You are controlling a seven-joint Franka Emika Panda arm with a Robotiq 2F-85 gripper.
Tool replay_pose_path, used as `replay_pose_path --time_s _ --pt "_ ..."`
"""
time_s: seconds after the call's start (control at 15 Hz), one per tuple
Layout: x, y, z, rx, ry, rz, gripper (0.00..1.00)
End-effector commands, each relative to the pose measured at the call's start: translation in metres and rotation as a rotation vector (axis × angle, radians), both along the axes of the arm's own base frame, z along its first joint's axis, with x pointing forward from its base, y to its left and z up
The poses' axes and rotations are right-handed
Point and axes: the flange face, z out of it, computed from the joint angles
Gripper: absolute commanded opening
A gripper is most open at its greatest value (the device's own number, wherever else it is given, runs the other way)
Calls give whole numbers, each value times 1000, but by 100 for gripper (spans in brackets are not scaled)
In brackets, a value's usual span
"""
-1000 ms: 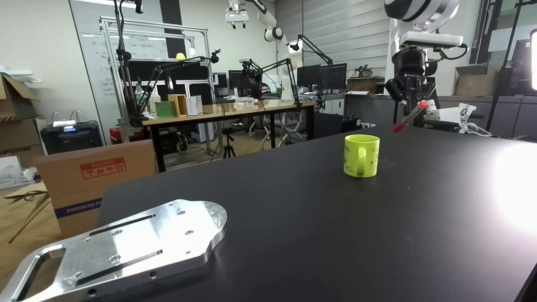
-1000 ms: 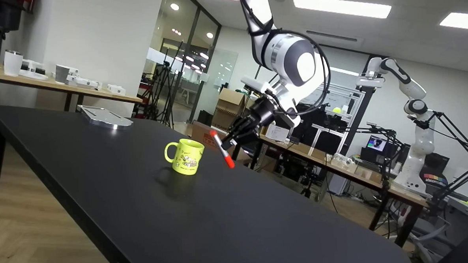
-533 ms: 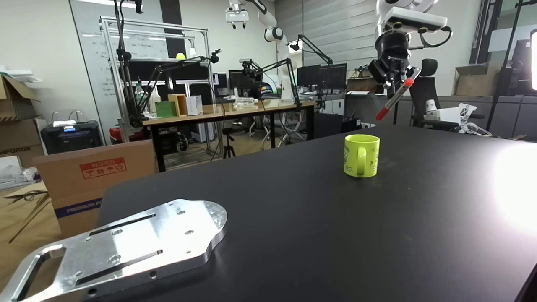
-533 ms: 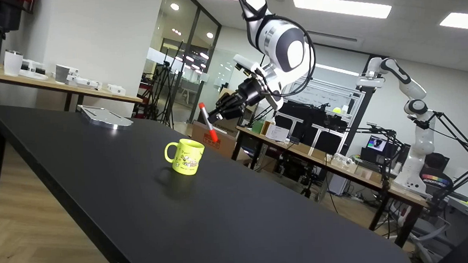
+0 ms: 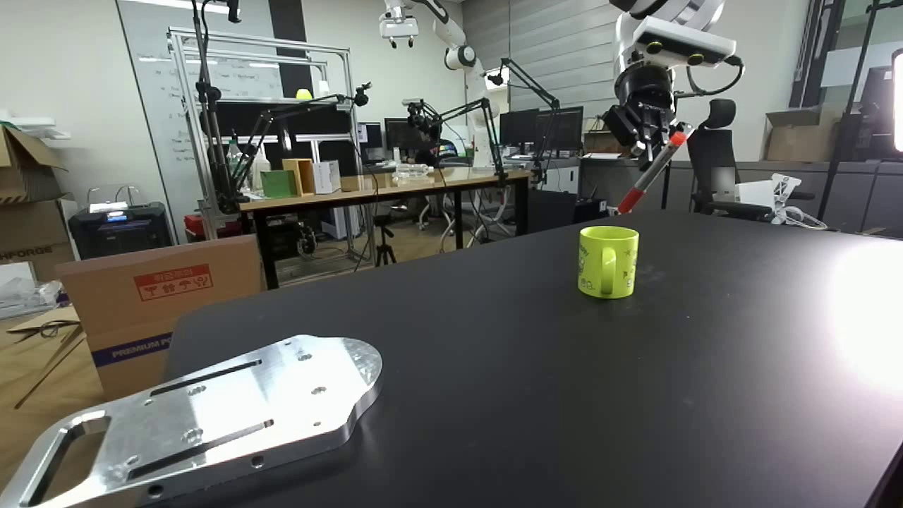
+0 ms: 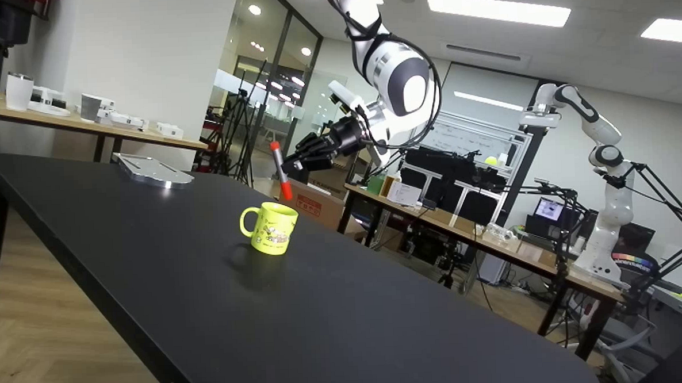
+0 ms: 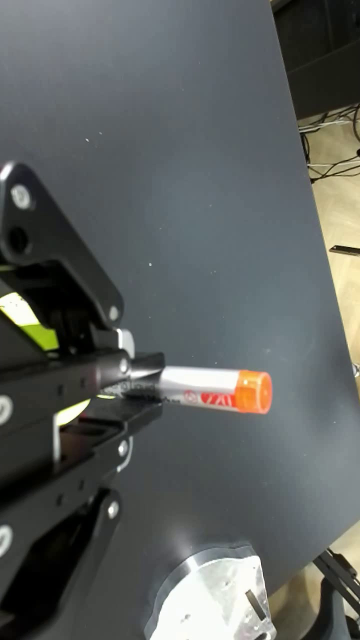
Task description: Put the marker in the cup
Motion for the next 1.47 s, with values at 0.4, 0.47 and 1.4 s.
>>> replay_pose_path --time_s 0.4,0.47,1.4 --pt "7 6 -64 23 54 -36 5" --pt "8 6 -70 25 52 -43 5" --pt "20 -15 4 26 -99 -14 99"
